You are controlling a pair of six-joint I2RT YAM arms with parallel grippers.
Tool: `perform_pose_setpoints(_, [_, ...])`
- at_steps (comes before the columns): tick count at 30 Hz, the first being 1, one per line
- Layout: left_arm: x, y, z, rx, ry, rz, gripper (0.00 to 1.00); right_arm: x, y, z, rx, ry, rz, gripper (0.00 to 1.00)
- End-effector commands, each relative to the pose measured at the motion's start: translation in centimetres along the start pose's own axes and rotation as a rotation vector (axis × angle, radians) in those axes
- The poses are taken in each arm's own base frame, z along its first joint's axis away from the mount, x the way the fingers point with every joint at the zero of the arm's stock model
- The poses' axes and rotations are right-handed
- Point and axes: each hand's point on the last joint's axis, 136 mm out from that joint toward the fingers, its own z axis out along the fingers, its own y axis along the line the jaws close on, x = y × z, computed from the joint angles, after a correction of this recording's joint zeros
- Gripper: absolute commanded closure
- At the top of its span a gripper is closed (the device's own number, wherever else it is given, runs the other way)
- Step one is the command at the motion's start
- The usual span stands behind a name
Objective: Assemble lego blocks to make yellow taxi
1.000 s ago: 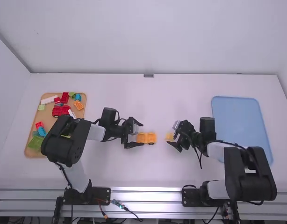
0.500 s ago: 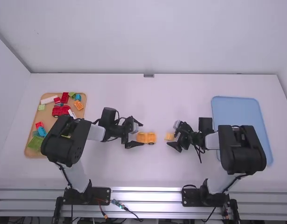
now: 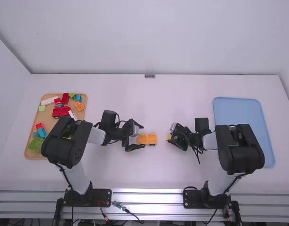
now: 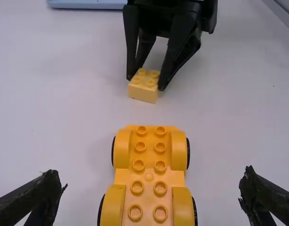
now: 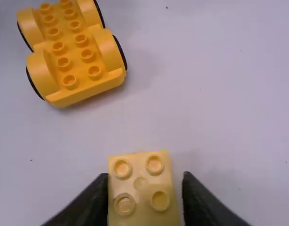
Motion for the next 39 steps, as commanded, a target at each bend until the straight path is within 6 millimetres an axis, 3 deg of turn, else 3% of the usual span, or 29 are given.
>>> perform_pose_setpoints(1, [0.0,-0.5,0.0,0.016,-0.01,-0.016,0.01,0.3,-0.2,0.1,-0.001,0.006,0.015,0.73])
perform_pose_setpoints(10, [1.4,-0.4,0.3,-0.009,0.065,-0.04,0.01,-0.8,-0.2,0.0,-0.008,-0.032,0.022,0.82])
perform_pose_setpoints(20, [2.3,-0.8,1.9,-0.002,0.093,0.003,0.01,-6.1,1.3,-0.3,-0.116,-0.079,-0.075,0.85])
perform_pose_setpoints(27, [2.7,-1.0,2.6,0.027,0.024,-0.006,0.01,-8.3,2.9,0.5,-0.189,-0.099,-0.14,0.85])
perform_pose_setpoints(33, [2.9,-1.2,2.9,0.031,0.03,-0.001,0.01,-8.9,4.3,1.6,-0.227,-0.103,-0.186,0.86])
perform_pose_setpoints(37, [3.3,-1.3,2.9,0.03,0.044,0.004,0.09,-8.8,5.1,2.6,-0.251,-0.101,-0.196,0.86])
perform_pose_setpoints(39, [3.5,-1.2,3.0,0.029,0.044,0.003,0.06,-8.8,5.2,2.6,-0.257,-0.098,-0.195,0.86])
